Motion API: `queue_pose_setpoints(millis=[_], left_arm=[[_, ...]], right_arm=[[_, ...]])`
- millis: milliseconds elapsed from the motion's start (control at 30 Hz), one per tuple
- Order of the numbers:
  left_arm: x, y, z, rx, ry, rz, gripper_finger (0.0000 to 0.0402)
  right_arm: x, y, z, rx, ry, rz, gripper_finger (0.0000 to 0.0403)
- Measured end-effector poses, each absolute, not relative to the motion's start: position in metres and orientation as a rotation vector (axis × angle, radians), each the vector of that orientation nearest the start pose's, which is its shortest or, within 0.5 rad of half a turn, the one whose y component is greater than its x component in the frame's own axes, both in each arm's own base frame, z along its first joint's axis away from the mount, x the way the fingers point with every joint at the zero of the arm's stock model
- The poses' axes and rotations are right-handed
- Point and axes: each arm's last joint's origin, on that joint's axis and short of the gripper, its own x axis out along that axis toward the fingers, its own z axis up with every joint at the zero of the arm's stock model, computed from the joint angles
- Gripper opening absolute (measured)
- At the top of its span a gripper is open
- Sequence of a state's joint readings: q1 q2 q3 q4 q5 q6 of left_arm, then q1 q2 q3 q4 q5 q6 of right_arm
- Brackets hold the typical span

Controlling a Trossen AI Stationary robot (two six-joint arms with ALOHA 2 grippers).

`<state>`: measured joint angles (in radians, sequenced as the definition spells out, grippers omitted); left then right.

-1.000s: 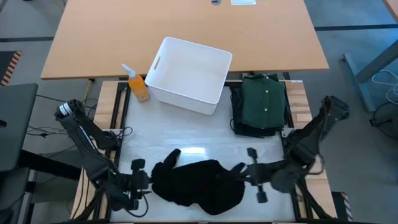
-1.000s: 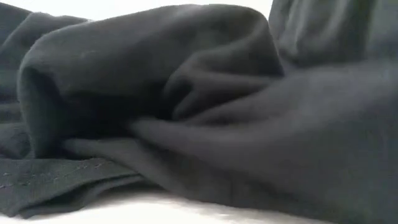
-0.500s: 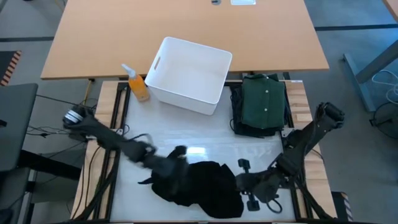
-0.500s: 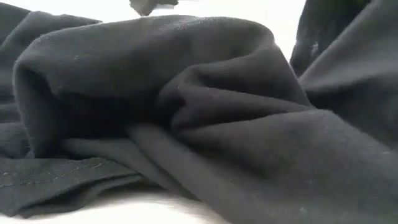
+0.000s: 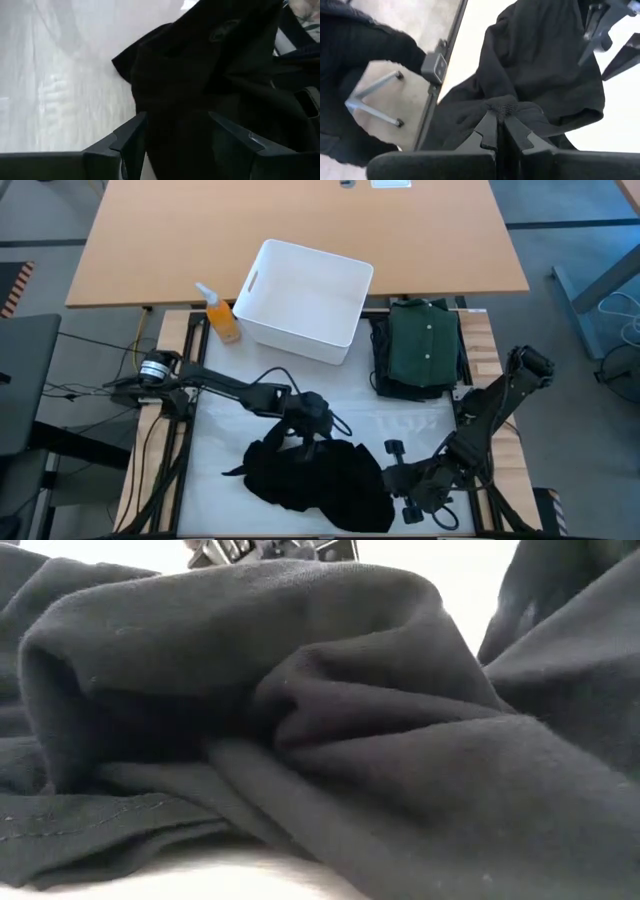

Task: Fold laundry
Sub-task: Fold the black shirt

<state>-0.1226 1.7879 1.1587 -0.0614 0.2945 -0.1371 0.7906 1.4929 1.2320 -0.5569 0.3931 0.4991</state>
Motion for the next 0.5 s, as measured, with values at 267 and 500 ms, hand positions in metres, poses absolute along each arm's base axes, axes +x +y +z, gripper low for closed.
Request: queue_pose_setpoints(millis=[267, 500], left_arm=[[0.382, -0.051, 0.203, -0.166, 0.715, -0.233, 0.0187], [0.390, -0.058, 0.162, -0.205, 0.821, -0.255, 0.0187]], right_arm=[[0.231, 0.214, 0.291, -0.003, 0.760, 0.185, 0.0024], [0.231, 0.215, 0.292, 0.002, 0.753, 0.190, 0.0024]])
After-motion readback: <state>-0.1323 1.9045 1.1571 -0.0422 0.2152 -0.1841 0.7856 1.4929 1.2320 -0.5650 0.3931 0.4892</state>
